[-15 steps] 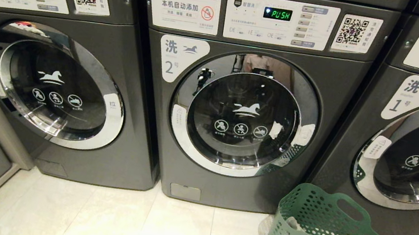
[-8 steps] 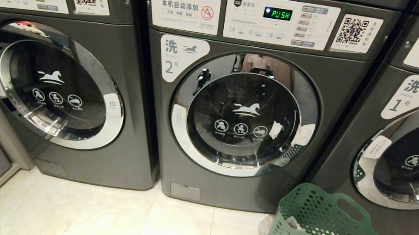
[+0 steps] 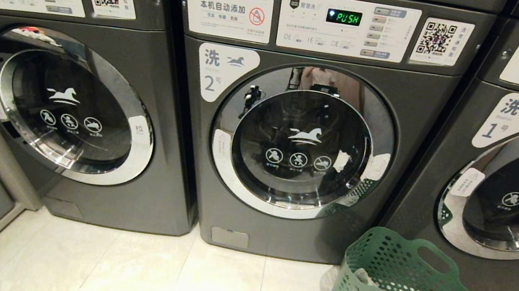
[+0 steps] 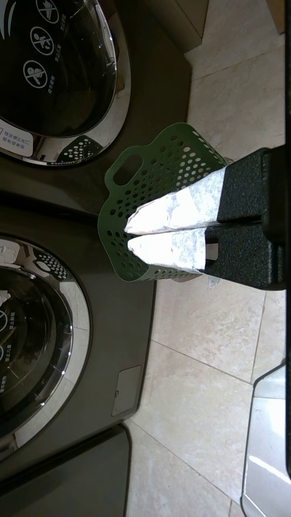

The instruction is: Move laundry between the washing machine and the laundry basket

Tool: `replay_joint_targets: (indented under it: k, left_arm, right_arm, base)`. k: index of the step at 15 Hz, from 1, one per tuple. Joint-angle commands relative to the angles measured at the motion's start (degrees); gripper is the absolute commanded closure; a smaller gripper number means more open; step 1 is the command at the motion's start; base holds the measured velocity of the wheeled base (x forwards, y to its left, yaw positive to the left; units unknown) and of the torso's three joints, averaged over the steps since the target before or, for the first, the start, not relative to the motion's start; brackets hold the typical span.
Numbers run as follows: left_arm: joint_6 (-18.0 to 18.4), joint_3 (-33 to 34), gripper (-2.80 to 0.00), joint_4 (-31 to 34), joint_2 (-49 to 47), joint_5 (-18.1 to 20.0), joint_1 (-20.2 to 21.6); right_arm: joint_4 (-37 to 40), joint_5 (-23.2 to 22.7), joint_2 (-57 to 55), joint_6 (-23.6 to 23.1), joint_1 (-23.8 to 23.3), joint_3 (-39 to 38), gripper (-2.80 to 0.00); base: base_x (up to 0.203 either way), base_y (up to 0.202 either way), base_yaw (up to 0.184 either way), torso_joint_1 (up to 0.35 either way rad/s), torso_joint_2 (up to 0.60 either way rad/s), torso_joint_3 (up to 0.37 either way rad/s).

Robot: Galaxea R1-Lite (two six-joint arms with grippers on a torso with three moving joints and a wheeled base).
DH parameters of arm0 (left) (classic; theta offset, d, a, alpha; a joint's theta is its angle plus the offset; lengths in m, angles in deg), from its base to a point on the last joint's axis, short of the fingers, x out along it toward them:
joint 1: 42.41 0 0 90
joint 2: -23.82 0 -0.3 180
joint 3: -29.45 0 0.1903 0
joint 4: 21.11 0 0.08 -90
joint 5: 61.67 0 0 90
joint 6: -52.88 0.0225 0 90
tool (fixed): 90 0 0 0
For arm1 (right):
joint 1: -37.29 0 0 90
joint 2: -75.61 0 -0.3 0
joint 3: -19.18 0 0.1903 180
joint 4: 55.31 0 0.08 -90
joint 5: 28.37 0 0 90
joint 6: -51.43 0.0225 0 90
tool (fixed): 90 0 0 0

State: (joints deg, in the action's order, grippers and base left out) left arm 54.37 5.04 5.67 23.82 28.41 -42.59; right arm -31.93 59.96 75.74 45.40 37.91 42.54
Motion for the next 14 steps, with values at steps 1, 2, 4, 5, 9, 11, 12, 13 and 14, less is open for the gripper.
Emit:
replay_joint_targets:
  k: [1,2,4,5,9,11,12,13,14]
  left_arm:
    - [0.0,0.0,0.00,0.1,0.2,0.0,0.0]
    - [0.0,0.0,0.00,0.1,0.2,0.0,0.0]
    - [0.0,0.0,0.00,0.1,0.2,0.0,0.0]
    - [0.0,0.0,0.00,0.1,0.1,0.0,0.0]
    - [0.0,0.0,0.00,0.1,0.2,0.0,0.0]
    - [0.0,0.0,0.00,0.1,0.2,-0.1,0.0]
    - [0.0,0.0,0.00,0.1,0.2,0.0,0.0]
    - [0.0,0.0,0.00,0.1,0.2,0.0,0.0]
    - [0.0,0.0,0.00,0.1,0.2,0.0,0.0]
  right_arm:
    - [0.0,-0.1,-0.1,-0.1,0.0,0.0,0.00]
    - [0.0,-0.1,-0.1,-0.1,0.0,0.0,0.00]
    - [0.0,0.0,-0.1,0.0,0.0,0.0,0.00]
    - [0.0,-0.1,-0.1,0.0,0.0,0.0,0.00]
    - [0.1,0.1,-0.1,-0.1,0.0,0.0,0.00]
    - [0.1,0.0,-0.1,0.6,0.0,0.0,0.00]
    - [0.1,0.0,-0.1,0.7,0.1,0.0,0.00]
    - [0.1,0.1,-0.1,0.8,0.1,0.0,0.00]
    - [0.1,0.0,-0.1,0.8,0.1,0.0,0.00]
  base:
    - [0.000,0.000,0.000,0.000,0.00,0.000]
    - [0.000,0.000,0.000,0.000,0.00,0.000]
    - [0.000,0.000,0.000,0.000,0.00,0.000]
    - [0.000,0.000,0.000,0.000,0.00,0.000]
    - [0.000,0.000,0.000,0.000,0.00,0.000]
    - [0.000,0.000,0.000,0.000,0.00,0.000]
    - [0.000,0.000,0.000,0.000,0.00,0.000]
    - [0.000,0.000,0.000,0.000,0.00,0.000]
    - [0.000,0.000,0.000,0.000,0.00,0.000]
